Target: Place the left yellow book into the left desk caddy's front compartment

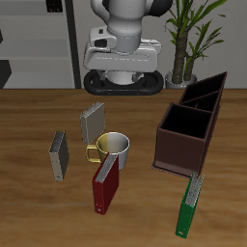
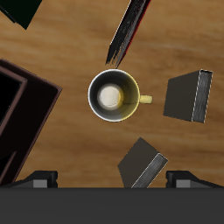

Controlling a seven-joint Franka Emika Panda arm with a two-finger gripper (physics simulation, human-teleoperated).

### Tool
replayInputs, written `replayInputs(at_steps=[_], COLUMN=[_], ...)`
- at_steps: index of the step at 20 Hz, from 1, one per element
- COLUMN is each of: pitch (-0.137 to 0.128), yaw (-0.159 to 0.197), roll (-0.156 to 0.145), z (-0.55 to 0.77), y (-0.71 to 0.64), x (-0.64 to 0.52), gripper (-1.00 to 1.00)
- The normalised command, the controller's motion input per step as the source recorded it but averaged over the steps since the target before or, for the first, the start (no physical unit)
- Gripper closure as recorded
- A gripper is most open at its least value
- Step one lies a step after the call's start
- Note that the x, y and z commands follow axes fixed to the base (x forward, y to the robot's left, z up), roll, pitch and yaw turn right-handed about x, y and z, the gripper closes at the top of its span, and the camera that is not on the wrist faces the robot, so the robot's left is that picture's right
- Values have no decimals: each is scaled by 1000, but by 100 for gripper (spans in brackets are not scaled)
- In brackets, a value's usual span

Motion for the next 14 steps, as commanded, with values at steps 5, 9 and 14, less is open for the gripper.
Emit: replayInputs(at_steps=[5,9,14], pitch=[-20,-11,-18], yaw=[-43,-86,-88], roll=[-17,-72,-48], z=[-162,-197,-265], y=[-356,-572,-367], x=[-55,-54,-78], gripper=[-100,-100,-100])
